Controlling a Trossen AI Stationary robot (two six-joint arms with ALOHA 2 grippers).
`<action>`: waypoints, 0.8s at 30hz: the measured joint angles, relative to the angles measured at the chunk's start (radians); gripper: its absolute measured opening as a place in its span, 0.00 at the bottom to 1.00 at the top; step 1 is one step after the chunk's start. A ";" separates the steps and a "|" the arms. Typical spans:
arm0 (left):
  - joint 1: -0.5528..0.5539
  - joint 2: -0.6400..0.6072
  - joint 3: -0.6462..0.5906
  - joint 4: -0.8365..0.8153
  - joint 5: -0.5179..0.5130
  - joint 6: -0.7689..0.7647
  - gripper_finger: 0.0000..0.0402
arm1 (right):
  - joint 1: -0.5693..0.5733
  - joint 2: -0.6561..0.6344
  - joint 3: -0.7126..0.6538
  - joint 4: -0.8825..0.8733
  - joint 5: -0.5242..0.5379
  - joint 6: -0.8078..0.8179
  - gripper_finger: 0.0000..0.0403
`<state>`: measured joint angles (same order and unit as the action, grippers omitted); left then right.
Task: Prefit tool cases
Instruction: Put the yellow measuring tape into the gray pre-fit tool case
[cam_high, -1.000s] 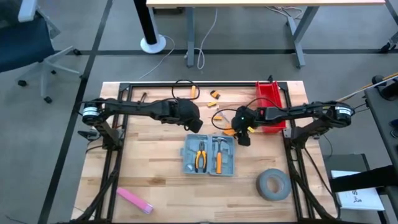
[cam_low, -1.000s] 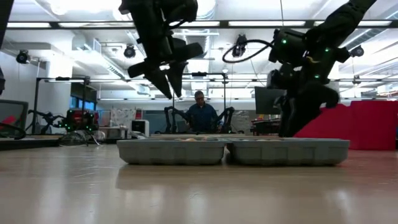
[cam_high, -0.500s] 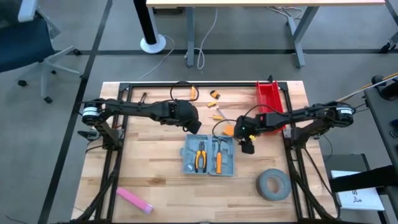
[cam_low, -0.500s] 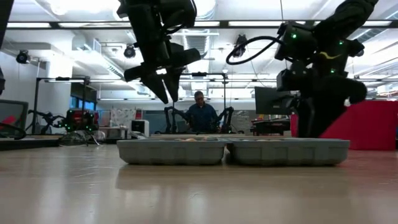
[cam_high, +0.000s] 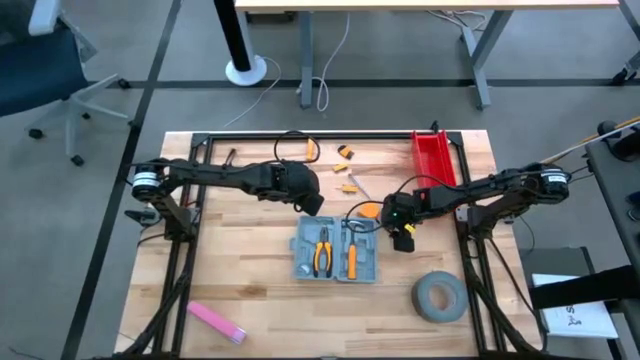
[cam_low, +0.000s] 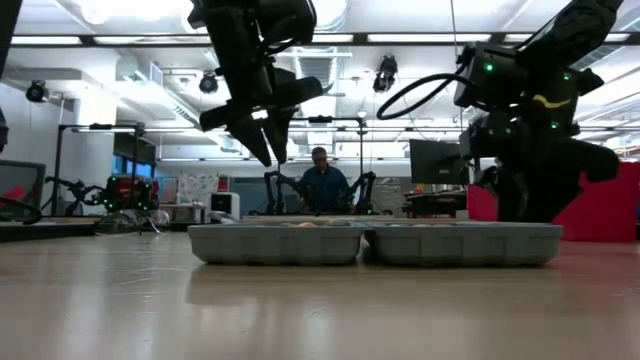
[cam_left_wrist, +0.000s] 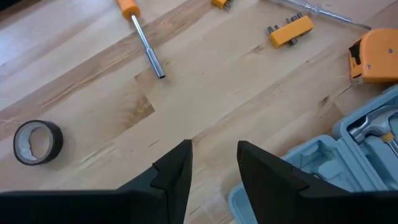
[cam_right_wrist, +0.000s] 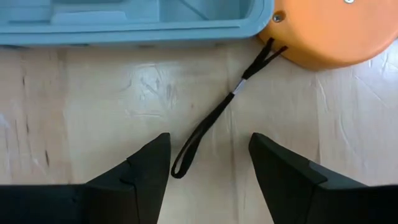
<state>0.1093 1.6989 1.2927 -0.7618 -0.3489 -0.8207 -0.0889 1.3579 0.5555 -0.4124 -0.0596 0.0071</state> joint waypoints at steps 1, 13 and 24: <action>0.000 -0.001 0.000 0.000 0.000 0.000 0.34 | 0.002 0.000 -0.001 0.001 0.001 0.000 0.51; 0.000 -0.011 0.001 -0.001 0.019 0.000 0.37 | 0.010 0.000 -0.003 -0.006 0.085 -0.040 0.35; 0.000 -0.011 0.001 -0.002 0.023 0.000 0.34 | 0.010 -0.002 -0.004 -0.008 0.094 -0.080 0.01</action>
<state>0.1093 1.6882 1.2934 -0.7637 -0.3257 -0.8204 -0.0788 1.3563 0.5518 -0.4200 0.0345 -0.0729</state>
